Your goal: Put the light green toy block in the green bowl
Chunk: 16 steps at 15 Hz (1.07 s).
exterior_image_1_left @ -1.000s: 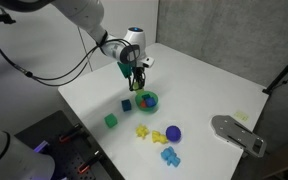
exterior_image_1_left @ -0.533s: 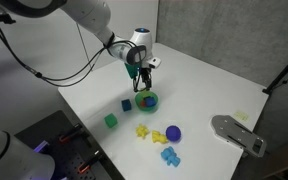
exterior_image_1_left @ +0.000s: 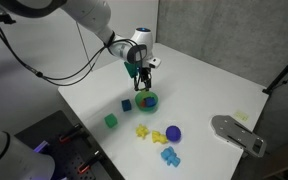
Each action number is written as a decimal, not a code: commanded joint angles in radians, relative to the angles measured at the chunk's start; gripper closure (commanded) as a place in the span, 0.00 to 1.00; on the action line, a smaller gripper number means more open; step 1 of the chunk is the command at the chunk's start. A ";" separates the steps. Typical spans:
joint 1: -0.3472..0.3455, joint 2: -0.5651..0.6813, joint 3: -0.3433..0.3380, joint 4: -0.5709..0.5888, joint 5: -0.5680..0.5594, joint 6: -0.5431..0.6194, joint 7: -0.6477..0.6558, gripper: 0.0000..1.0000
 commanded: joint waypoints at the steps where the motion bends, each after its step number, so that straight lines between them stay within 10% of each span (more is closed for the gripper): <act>1: -0.027 -0.063 0.020 -0.012 -0.024 -0.101 -0.084 0.00; 16: -0.048 -0.452 0.064 -0.345 -0.128 -0.297 -0.206 0.00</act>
